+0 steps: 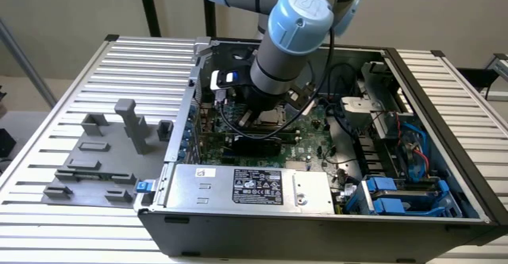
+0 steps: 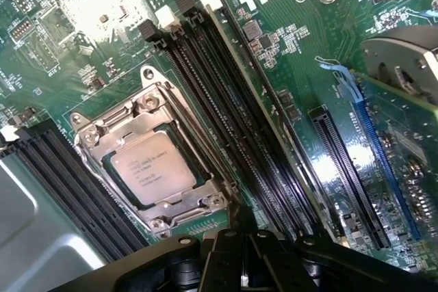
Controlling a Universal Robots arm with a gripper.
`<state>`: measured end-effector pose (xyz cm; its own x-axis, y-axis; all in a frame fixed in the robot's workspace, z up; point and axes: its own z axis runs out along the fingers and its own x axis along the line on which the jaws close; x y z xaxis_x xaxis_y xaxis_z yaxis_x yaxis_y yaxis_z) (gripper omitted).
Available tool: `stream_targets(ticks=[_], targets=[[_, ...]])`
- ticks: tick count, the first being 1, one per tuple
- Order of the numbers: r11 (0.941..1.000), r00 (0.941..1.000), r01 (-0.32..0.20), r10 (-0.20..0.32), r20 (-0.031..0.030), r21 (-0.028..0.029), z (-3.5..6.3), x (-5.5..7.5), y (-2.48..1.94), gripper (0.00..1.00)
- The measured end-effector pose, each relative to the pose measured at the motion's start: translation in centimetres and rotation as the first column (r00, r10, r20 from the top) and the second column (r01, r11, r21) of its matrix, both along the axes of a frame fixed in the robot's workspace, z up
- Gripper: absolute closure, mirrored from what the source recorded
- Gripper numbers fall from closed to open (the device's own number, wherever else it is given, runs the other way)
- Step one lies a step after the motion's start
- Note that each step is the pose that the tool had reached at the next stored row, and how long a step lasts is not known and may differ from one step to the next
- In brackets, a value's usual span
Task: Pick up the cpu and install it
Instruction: 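Install the second cpu locking lever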
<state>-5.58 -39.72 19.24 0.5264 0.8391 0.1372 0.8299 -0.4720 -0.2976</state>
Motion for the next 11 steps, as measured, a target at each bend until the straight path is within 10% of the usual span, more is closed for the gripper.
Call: stream_targets(ticks=[5,11], targets=[[0.9995,1.0,0.0,0.0,0.0004,-0.0325,0.33,0.0,0.0,0.89],[0.9991,1.0,0.0,0.0,0.0001,-0.042,2.5,0.0,0.01,0.89]])
